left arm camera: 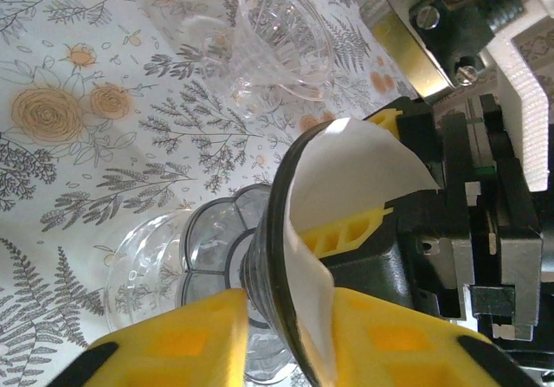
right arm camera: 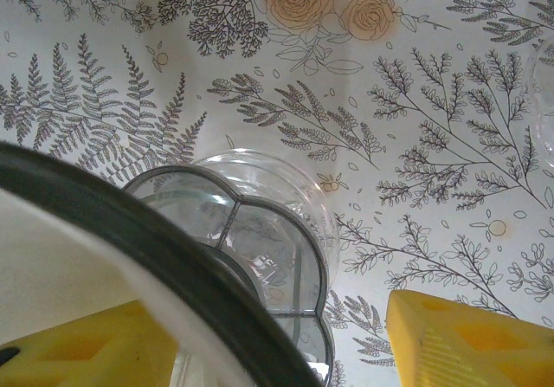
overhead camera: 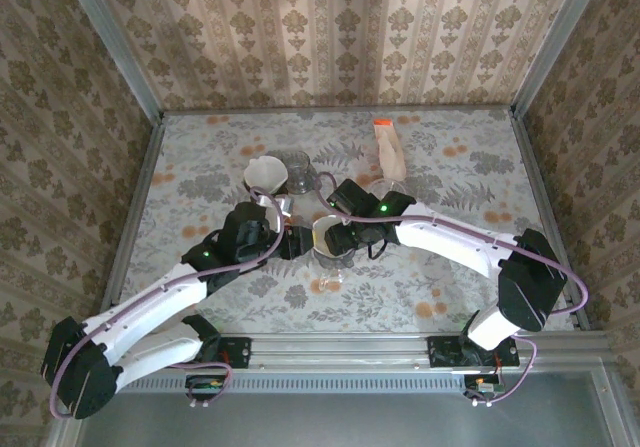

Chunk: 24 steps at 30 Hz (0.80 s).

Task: Place the coffee filter in the dripper

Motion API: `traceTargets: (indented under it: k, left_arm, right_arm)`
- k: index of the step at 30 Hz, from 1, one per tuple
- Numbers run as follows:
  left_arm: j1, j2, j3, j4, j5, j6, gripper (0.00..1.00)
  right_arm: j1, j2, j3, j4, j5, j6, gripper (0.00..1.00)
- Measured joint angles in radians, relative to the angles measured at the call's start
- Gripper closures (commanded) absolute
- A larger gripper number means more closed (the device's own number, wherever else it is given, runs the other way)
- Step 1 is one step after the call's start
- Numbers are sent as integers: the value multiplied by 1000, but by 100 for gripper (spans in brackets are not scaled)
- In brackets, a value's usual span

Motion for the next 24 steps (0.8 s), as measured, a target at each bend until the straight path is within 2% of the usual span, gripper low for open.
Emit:
traceTargets:
  k: [2,6,17,24]
  left_arm:
    - [0,0,1,3,1,0,81]
    - [0,0,2,4,1,-1,80]
    - [0,0,2,3,0,-3,68]
    - [-2,0,2,4,0,-5,67]
  right_arm:
    - [0,0,0,2,0,0,34]
    - [0,0,0,2,0,3,34]
    - [0,-24,0,11,3,3,33]
    - [0,-108,-1,10,10,4,32]
